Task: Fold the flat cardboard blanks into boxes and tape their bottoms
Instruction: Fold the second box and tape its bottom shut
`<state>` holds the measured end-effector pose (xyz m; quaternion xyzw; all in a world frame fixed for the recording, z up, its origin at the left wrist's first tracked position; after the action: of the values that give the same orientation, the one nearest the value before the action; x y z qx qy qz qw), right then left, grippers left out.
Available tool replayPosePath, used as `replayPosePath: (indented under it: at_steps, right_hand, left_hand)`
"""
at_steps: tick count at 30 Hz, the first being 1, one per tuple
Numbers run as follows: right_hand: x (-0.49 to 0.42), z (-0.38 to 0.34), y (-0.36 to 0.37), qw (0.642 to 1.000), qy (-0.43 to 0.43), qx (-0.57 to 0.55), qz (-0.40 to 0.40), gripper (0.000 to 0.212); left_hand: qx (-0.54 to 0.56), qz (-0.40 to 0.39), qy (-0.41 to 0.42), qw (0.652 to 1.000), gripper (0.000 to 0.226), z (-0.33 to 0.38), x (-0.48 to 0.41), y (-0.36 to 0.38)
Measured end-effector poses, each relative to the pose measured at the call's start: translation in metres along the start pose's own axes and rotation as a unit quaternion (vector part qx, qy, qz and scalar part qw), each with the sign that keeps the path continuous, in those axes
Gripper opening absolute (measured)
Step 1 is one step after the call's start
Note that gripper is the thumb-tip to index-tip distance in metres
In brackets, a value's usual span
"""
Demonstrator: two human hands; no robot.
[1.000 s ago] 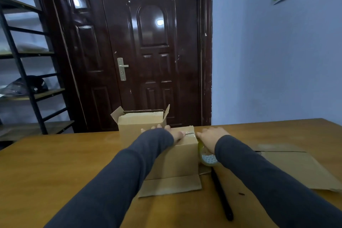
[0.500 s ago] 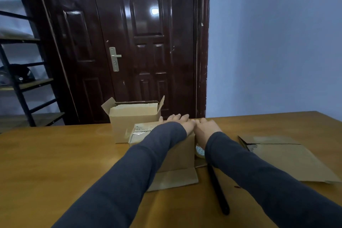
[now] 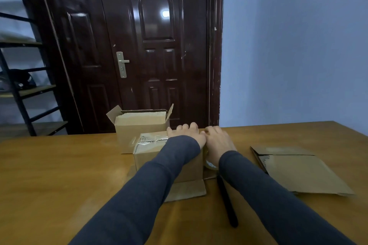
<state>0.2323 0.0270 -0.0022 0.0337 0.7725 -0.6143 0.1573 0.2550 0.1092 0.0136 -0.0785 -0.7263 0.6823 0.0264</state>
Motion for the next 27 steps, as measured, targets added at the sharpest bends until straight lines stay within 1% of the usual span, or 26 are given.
replayPosePath:
  at_steps: [1,2,3,4,5,7,9,10,11,12,13,14,15,16,18,20,22,24,26,27]
  right_hand:
    - [0.001,0.007,-0.005,0.998,0.008,-0.055,0.011,0.066]
    - [0.004,0.019,-0.011,0.991,0.034,-0.127,0.015,0.075]
    - [0.01,0.032,-0.017,0.976,0.068,-0.205,0.012,0.082]
    - [0.017,0.043,-0.024,0.958,0.091,-0.272,0.013,0.085]
    - [0.026,0.051,-0.032,0.941,0.1,-0.322,0.024,0.084]
    - [0.053,0.058,-0.047,0.918,0.097,-0.378,0.074,0.074]
    - [0.085,0.061,-0.049,0.907,0.124,-0.384,0.118,0.051]
    - [0.102,0.061,-0.041,0.908,0.154,-0.373,0.116,0.035]
    - [0.118,0.055,-0.029,0.913,0.191,-0.35,0.085,0.023]
    - [0.131,0.045,-0.017,0.926,0.219,-0.306,0.028,0.025]
    - [0.142,0.035,-0.004,0.938,0.237,-0.251,-0.036,0.036]
    - [0.15,0.026,0.006,0.944,0.243,-0.208,-0.078,0.047]
    - [0.156,0.017,0.012,0.948,0.241,-0.182,-0.099,0.053]
    - [0.159,0.011,0.014,0.951,0.238,-0.171,-0.099,0.052]
    - [0.158,0.008,0.013,0.954,0.228,-0.171,-0.096,0.039]
    - [0.158,0.01,0.008,0.947,0.231,-0.187,-0.121,0.029]
    - [0.166,0.014,-0.003,0.934,0.244,-0.216,-0.145,0.03]
    - [0.177,0.019,-0.026,0.934,0.246,-0.226,-0.126,0.029]
    - [0.187,0.02,-0.059,0.936,0.233,-0.254,-0.063,0.021]
    - [0.188,0.021,-0.075,0.927,0.225,-0.299,-0.013,0.021]
  left_hand:
    - [0.004,0.0,0.001,1.0,0.049,-0.001,0.001,0.0]
    - [0.006,0.0,0.0,1.0,0.047,-0.001,0.002,0.0]
    - [0.006,0.001,0.001,1.0,0.046,-0.001,0.003,0.0]
    - [0.007,0.002,0.002,1.0,0.045,-0.001,0.003,0.0]
    - [0.009,0.0,0.003,1.0,0.045,-0.001,0.003,0.001]
    - [0.015,-0.006,0.001,1.0,0.048,-0.001,0.002,0.0]
    - [0.014,-0.013,-0.002,1.0,0.051,-0.001,0.002,0.0]
    - [0.014,-0.017,-0.002,1.0,0.053,-0.001,0.002,0.0]
    - [0.016,-0.021,-0.003,1.0,0.054,-0.001,0.002,0.0]
    - [0.019,-0.023,-0.005,1.0,0.055,-0.001,0.001,0.0]
    - [0.022,-0.025,-0.007,0.999,0.055,-0.001,0.001,0.0]
    - [0.024,-0.026,-0.009,0.999,0.054,-0.001,0.001,0.0]
    - [0.027,-0.027,-0.011,0.999,0.054,-0.002,0.001,0.0]
    - [0.029,-0.026,-0.012,0.999,0.053,-0.002,0.001,0.0]
    - [0.031,-0.02,-0.014,0.999,0.052,-0.002,0.0,0.0]
    - [0.032,-0.016,-0.016,0.999,0.051,-0.002,-0.001,0.0]
    - [0.029,-0.012,-0.015,0.999,0.05,-0.002,-0.002,0.001]
    - [0.025,-0.01,-0.011,1.0,0.051,-0.002,-0.004,0.001]
    - [0.022,-0.011,-0.011,1.0,0.052,-0.002,-0.004,0.001]
    - [0.021,-0.012,-0.011,1.0,0.052,-0.001,-0.004,0.001]
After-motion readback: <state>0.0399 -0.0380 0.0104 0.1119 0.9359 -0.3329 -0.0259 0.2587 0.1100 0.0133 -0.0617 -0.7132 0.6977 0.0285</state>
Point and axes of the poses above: each hand's wrist, its own x-axis away from the middle knuckle, its own y-axis out of the palm, z = x × y, the point moved 9 cm from there along -x, towards the middle knuckle, and after that the axes turned 14 degrees about -x, right-handed, at the moved point
